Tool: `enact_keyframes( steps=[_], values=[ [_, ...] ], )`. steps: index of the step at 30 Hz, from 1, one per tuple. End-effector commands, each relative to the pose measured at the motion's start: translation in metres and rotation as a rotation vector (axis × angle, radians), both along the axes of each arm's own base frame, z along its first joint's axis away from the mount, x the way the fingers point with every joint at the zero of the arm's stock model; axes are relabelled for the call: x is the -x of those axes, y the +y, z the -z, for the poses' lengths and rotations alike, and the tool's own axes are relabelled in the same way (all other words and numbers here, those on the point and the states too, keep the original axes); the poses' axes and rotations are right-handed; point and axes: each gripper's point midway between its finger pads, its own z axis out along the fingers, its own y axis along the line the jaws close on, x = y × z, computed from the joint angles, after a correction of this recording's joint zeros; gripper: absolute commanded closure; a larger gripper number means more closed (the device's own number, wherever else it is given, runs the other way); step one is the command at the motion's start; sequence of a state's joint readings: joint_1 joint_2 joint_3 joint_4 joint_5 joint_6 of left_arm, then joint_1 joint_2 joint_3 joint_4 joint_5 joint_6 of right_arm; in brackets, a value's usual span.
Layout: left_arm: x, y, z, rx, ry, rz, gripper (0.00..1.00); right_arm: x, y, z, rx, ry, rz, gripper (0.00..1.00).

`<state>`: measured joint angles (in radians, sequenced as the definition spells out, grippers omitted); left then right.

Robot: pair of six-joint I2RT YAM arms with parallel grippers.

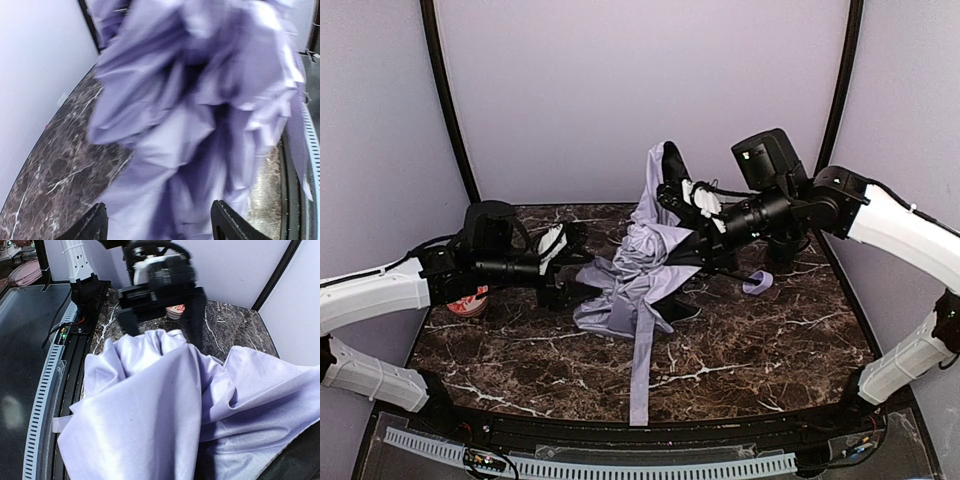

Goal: Put away the umbrella

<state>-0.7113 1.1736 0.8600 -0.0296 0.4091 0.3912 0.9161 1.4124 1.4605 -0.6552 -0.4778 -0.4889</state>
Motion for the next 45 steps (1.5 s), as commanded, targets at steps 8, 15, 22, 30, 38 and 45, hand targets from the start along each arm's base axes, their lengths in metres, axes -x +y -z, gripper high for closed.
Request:
enact_keyframes(
  steps=[8, 15, 22, 30, 38, 45],
  values=[
    [0.041, 0.007, -0.051, 0.24, -0.109, 0.017, 0.5, -0.053, -0.003, -0.056, -0.159, -0.128, 0.284, 1.0],
    [0.069, -0.029, -0.023, 0.276, 0.055, 0.147, 0.57, -0.053, 0.001, -0.055, -0.184, -0.099, 0.286, 1.0],
    [0.04, -0.046, 0.002, 0.211, 0.019, 0.069, 0.35, -0.053, 0.005, -0.05, -0.176, -0.089, 0.272, 1.0],
    [0.06, -0.072, 0.025, 0.188, 0.1, 0.174, 0.64, -0.058, 0.002, -0.047, -0.164, -0.101, 0.299, 1.0],
    [0.07, -0.073, 0.025, 0.202, 0.109, 0.21, 0.99, -0.065, -0.003, -0.044, -0.157, -0.1, 0.327, 1.0],
    [0.072, -0.052, 0.029, 0.079, 0.081, 0.165, 1.0, -0.092, -0.024, -0.029, -0.106, -0.118, 0.468, 1.0]
  ],
)
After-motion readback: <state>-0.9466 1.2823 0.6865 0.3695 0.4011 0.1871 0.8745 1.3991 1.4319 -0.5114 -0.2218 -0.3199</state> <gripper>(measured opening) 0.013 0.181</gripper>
